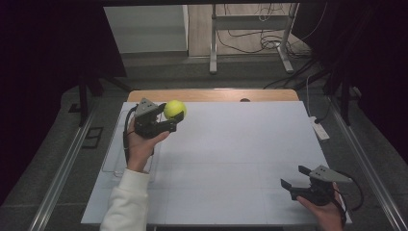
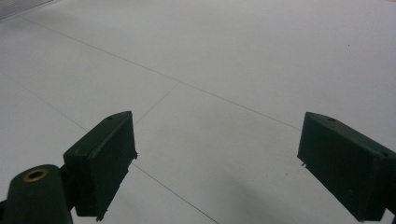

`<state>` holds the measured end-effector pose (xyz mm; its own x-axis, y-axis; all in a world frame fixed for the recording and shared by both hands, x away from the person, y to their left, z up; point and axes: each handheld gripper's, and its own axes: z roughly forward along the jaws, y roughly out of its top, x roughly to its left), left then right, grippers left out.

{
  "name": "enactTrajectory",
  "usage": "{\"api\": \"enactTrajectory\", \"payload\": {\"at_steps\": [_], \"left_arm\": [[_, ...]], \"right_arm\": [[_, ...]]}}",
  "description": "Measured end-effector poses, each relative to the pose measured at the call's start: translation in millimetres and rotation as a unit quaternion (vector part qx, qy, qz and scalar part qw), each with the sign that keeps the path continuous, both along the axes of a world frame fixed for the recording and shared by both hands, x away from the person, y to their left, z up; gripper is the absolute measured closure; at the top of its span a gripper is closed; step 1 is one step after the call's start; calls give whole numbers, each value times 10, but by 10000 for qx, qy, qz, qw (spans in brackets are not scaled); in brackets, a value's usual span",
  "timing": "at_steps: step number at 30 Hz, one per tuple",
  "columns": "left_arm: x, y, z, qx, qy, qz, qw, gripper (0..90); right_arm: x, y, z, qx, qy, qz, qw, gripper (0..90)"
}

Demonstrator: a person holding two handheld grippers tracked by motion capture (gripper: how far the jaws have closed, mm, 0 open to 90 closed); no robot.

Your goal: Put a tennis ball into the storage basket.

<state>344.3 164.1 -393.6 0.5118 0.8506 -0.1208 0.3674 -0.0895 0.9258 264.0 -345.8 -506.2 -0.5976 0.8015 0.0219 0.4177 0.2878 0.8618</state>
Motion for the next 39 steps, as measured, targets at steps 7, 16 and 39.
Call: {"api": "enactTrajectory", "payload": {"at_steps": [7, 16, 39], "left_arm": [[6, 50, -3, 35, 10, 75, 10000, 276], [27, 158, -20, 33, 39, 260, 9996, 276], [34, 388, -74, -14, 154, 614, 9980, 276]], "right_arm": [[0, 2, -1, 0, 3, -2, 10000, 114], [-2, 2, -2, -7, 4, -4, 10000, 114], [-2, -1, -4, -5, 7, -5, 10000, 114]]}}
